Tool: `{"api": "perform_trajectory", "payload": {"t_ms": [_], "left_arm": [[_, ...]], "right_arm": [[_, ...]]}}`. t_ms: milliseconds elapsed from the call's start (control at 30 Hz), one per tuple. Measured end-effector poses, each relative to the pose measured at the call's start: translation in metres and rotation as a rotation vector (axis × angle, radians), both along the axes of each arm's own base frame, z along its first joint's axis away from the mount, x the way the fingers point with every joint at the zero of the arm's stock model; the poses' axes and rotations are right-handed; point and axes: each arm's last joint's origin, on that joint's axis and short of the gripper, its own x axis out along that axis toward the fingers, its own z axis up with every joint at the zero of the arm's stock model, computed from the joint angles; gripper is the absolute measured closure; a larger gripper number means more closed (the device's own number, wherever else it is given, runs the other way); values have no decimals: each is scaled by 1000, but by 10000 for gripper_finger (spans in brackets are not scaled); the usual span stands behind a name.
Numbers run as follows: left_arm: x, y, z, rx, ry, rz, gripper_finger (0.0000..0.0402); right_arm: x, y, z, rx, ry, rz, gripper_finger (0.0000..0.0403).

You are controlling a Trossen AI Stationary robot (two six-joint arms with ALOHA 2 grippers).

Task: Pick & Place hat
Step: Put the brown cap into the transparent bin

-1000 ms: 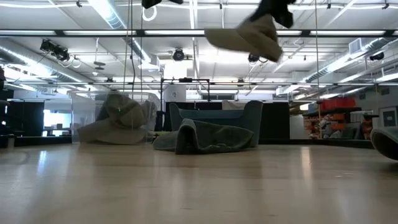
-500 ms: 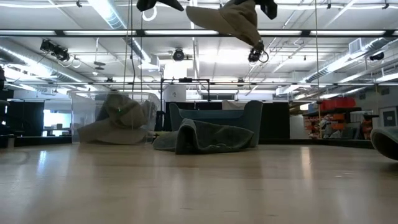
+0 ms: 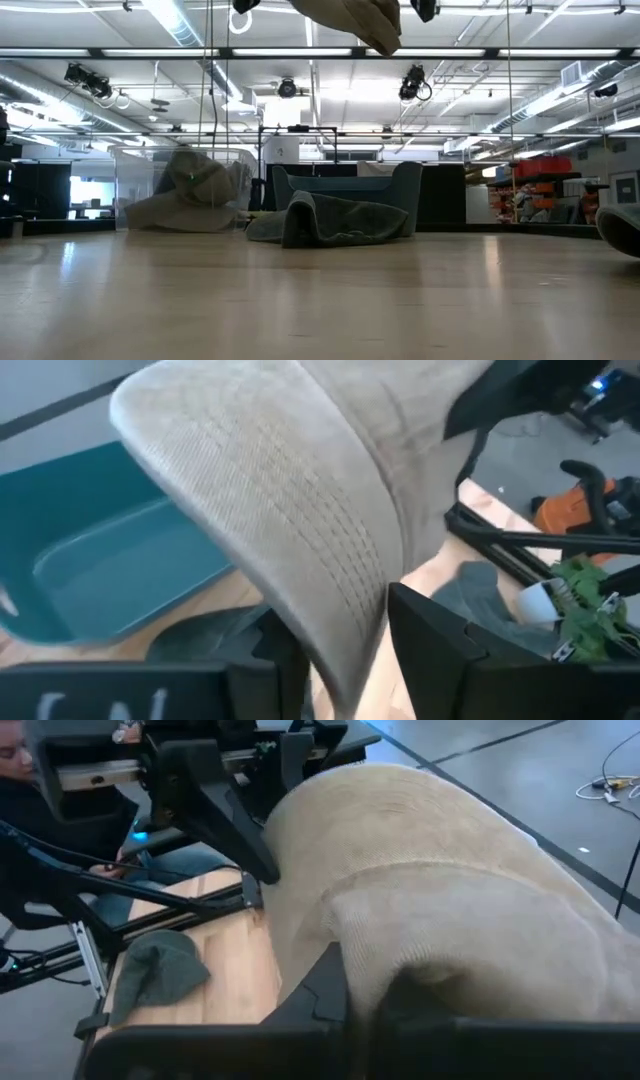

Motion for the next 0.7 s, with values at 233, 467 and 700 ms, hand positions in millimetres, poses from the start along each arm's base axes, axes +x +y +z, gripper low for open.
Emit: {"api": "perform_trajectory", "payload": {"t_ms": [233,467,700], "left_arm": [[0,1,0,25,5,-19,379],[-2,6,0,-24,-6,59,386],[-31,23,1,-11,102,247,388]], "right_arm": [[0,-2,0,-16,8,-59,359],[-6,-5,-9,-67,122,-191,298],[-9,-7,-13,-82,174,-283,216]]}}
